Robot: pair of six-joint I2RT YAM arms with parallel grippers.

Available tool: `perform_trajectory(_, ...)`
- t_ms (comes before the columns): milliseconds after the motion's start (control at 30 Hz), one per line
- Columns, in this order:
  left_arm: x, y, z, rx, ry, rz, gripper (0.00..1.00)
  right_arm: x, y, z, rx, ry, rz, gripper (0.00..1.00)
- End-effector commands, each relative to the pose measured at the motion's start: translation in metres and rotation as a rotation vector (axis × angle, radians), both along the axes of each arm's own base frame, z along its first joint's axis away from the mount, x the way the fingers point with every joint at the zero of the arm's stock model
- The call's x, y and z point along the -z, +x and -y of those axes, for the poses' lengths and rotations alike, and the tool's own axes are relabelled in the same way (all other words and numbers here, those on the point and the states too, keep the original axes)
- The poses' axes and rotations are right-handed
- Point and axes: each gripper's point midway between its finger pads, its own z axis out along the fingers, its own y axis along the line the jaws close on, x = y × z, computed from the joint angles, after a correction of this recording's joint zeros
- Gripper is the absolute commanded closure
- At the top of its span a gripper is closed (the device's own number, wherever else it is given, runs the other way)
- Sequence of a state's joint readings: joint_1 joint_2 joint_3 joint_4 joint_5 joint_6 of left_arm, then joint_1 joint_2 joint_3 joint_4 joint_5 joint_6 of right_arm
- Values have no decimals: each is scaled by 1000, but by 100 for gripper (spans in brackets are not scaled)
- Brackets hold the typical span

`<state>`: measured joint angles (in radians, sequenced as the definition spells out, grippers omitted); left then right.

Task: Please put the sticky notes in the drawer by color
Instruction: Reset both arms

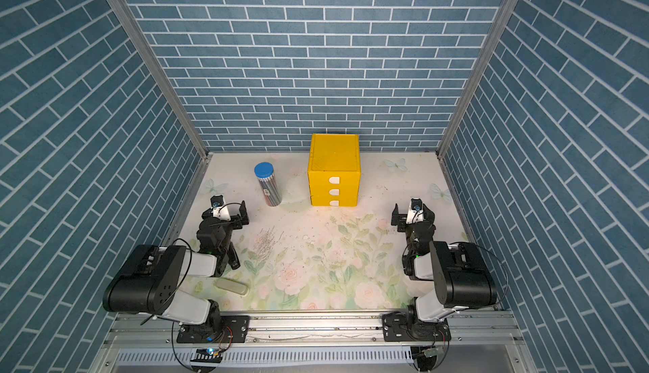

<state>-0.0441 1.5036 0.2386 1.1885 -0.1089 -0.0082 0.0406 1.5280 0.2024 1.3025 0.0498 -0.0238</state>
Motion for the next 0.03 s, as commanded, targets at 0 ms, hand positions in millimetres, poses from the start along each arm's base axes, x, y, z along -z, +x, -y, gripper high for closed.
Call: perform_trajectory(0, -4, 0, 0, 6, -6, 22, 0, -1, 3, 0, 6, -5, 3, 0)
